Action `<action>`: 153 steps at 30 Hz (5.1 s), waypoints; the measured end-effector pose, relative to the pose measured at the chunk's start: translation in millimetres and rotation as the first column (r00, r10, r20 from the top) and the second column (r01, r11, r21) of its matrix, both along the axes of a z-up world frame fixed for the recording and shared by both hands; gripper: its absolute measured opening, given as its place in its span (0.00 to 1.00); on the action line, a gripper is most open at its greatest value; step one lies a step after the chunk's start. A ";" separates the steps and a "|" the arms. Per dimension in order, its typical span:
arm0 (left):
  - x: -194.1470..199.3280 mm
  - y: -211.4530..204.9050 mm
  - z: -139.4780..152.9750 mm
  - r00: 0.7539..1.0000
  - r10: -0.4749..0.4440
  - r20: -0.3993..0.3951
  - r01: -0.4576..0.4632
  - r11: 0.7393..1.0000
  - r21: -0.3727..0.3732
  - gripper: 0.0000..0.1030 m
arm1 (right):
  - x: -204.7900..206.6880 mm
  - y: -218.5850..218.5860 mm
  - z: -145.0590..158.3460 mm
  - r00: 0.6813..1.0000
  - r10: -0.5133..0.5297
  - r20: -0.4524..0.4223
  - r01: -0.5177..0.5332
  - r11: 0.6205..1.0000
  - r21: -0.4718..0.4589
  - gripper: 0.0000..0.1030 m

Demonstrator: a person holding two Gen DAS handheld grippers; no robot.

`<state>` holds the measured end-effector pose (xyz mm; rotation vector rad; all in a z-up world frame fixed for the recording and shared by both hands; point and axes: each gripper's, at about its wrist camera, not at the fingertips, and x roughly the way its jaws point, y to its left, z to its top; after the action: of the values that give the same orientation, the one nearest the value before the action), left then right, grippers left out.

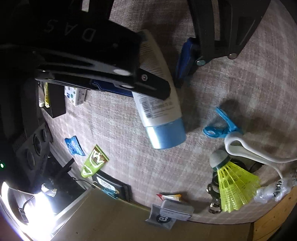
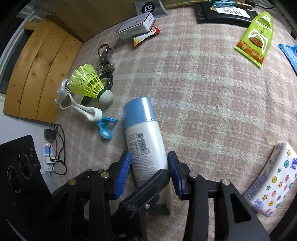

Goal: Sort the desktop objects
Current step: 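Carry the white spray bottle into the black bin and open the right tool, then move the right tool to the Vinda tissue pack and grasp it, then carry the Vinda tissue pack into the black bin and open the right tool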

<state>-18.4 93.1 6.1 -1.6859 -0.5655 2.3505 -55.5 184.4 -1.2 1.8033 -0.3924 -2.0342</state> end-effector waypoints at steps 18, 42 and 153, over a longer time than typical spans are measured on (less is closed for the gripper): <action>5.8 56.4 47.4 0.986 -0.145 -0.088 0.141 0.989 -0.052 0.46 | 20.2 59.2 47.8 0.989 -0.138 -0.062 0.135 0.990 -0.047 0.40; 68.9 275.9 107.5 0.791 -0.591 -0.159 0.599 0.801 0.006 0.46 | 157.3 271.9 112.0 0.845 -0.516 -0.139 0.519 0.855 -0.019 0.39; 0.1 193.9 54.7 0.841 -0.539 -0.035 0.535 0.840 -0.089 0.50 | 46.8 173.0 51.3 0.912 -0.409 -0.034 0.409 0.912 0.024 0.44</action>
<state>-18.3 287.1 60.9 -1.5393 0.0243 2.0122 -8.7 357.5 50.1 1.8257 -0.7931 -2.3474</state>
